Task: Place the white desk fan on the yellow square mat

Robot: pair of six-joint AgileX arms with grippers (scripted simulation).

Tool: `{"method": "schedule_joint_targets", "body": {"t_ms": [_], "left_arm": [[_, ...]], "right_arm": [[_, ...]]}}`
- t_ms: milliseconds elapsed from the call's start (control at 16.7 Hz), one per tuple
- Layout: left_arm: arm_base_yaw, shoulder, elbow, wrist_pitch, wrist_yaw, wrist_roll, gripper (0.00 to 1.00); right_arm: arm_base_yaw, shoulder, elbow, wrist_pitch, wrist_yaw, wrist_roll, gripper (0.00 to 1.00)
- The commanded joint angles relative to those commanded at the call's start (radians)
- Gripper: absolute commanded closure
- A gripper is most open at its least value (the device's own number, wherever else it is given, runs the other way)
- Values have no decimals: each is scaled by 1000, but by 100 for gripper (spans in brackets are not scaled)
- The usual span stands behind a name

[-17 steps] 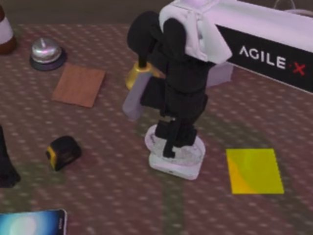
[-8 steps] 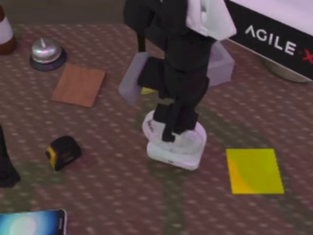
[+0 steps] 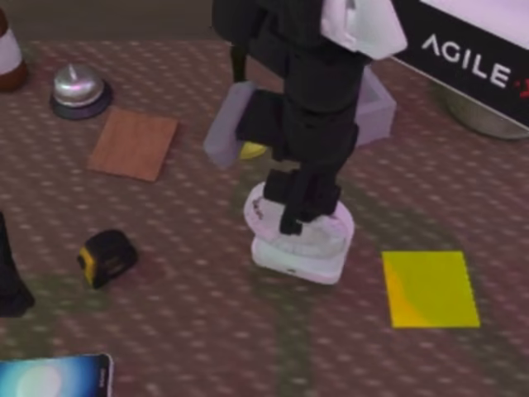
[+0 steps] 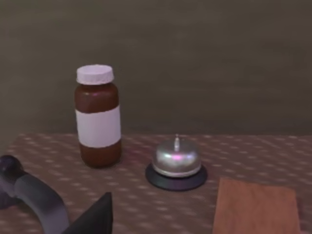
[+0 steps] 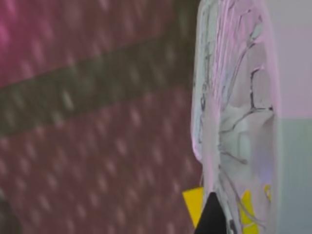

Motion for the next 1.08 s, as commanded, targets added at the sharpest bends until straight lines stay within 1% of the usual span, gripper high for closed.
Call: {"method": "schedule_joint_targets", "body": {"t_ms": [120, 240, 600, 720, 900, 1080], "left_arm": [[0, 0, 0, 0, 0, 0, 0], [0, 0, 0, 0, 0, 0, 0], [0, 0, 0, 0, 0, 0, 0], [0, 0, 0, 0, 0, 0, 0], [0, 0, 0, 0, 0, 0, 0], [0, 0, 0, 0, 0, 0, 0]], "right_arm": [[-30, -37, -49, 7, -2, -54, 100], [-77, -96, -123, 21, -4, -143, 100], [-247, -327, -420, 74, -14, -515, 100], [-295, -391, -506, 88, -16, -611, 100], [-335, -444, -573, 99, -18, -679, 100], [-336, -446, -575, 99, -18, -681, 100]]}}
